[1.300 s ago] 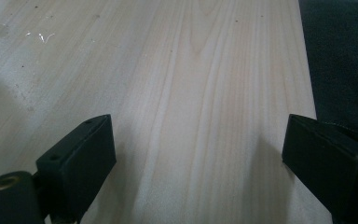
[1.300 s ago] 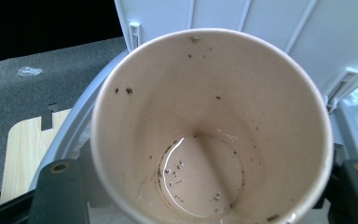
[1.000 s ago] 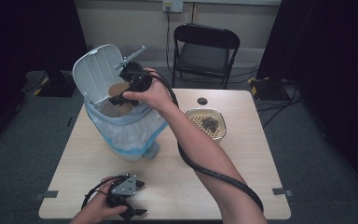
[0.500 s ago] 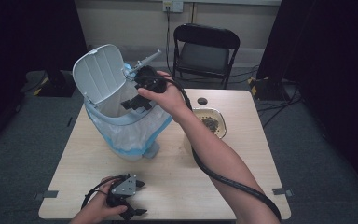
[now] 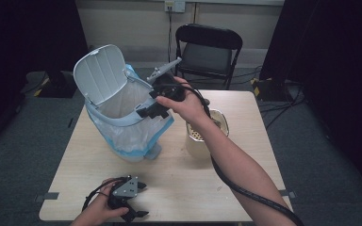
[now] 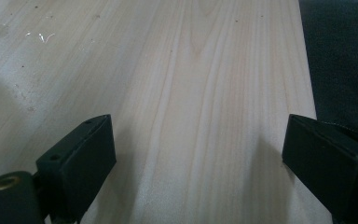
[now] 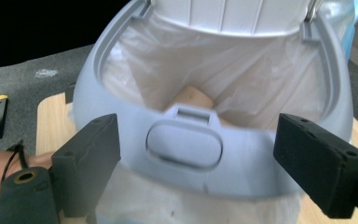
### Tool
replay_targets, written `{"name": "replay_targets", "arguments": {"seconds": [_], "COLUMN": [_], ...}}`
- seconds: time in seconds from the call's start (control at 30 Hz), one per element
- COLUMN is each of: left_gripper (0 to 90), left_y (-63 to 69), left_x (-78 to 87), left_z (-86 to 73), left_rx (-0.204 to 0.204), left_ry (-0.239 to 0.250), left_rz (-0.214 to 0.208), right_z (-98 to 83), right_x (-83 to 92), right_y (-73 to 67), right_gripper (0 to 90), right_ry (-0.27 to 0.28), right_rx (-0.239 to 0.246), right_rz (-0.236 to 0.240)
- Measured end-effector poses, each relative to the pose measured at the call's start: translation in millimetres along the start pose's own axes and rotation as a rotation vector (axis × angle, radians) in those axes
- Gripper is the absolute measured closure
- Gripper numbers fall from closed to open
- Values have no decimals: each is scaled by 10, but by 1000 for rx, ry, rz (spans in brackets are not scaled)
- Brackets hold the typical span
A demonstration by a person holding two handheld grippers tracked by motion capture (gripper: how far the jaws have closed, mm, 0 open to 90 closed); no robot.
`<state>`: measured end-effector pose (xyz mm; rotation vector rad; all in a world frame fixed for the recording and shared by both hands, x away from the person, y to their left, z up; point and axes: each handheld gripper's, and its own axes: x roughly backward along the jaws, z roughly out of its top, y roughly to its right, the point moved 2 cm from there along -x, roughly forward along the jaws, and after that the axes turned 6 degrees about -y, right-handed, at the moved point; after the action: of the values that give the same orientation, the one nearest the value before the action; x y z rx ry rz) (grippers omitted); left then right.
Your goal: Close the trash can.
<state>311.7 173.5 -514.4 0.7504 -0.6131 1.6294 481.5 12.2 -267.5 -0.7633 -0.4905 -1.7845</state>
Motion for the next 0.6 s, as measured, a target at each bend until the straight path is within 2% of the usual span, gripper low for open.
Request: {"name": "replay_targets", "arguments": {"seconds": [0.27,0.47,0.6], "left_gripper": [90,90,89], "left_y": [0,0,0], "left_x": [0,-1,-1], "left_z": [0,0,0], "left_rx": [0,0,0], "left_ry": [0,1,1], "left_rz": [0,-1,-1], "right_z": [-214,-378,-471], "right_x": [109,195,260], "right_y": [-48,-62,-53], "right_gripper": [144,144,144], "right_ry": [-6,-21,-10], "right_rx": [-8,-7,-20], "right_rz": [12,4,-3]}}
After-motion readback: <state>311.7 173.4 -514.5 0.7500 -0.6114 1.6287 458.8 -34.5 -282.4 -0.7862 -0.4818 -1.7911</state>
